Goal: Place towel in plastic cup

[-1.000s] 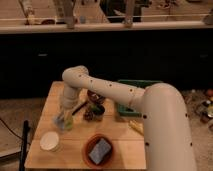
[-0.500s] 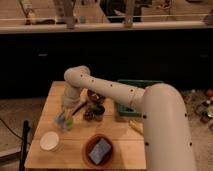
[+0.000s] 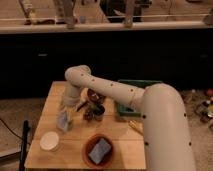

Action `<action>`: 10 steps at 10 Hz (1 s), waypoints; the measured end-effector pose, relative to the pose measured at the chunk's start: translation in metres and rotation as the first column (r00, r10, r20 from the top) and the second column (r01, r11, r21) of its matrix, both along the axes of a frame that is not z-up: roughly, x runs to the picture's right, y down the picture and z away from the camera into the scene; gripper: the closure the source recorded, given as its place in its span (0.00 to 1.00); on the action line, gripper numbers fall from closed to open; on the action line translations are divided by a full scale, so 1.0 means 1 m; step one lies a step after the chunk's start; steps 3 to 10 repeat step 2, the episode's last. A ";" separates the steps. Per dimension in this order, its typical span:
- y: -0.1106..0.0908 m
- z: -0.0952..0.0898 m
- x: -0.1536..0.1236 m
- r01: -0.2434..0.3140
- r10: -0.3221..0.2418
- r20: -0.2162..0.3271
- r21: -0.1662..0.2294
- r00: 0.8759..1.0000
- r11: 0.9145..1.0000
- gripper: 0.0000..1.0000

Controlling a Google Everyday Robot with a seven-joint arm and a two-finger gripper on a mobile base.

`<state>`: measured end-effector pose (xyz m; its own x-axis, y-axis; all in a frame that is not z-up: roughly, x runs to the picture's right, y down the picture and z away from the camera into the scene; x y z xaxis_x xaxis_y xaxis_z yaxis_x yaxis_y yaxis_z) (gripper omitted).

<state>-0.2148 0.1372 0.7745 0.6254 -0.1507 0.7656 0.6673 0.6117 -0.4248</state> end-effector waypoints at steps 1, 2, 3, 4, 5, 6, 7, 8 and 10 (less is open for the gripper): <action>0.000 0.001 0.002 -0.003 0.003 -0.002 -0.004 1.000 1.000 0.20; -0.002 0.001 0.004 -0.008 0.008 -0.003 -0.005 1.000 1.000 0.20; -0.002 0.001 0.004 -0.008 0.008 -0.003 -0.005 1.000 1.000 0.20; -0.002 0.001 0.004 -0.008 0.008 -0.003 -0.005 1.000 1.000 0.20; -0.002 0.001 0.004 -0.008 0.008 -0.003 -0.005 1.000 1.000 0.20; -0.002 0.001 0.004 -0.008 0.008 -0.003 -0.005 1.000 1.000 0.20; -0.002 0.001 0.004 -0.008 0.008 -0.003 -0.005 1.000 1.000 0.20; -0.002 0.001 0.004 -0.008 0.008 -0.003 -0.005 1.000 1.000 0.20; -0.002 0.001 0.004 -0.008 0.008 -0.003 -0.005 1.000 1.000 0.20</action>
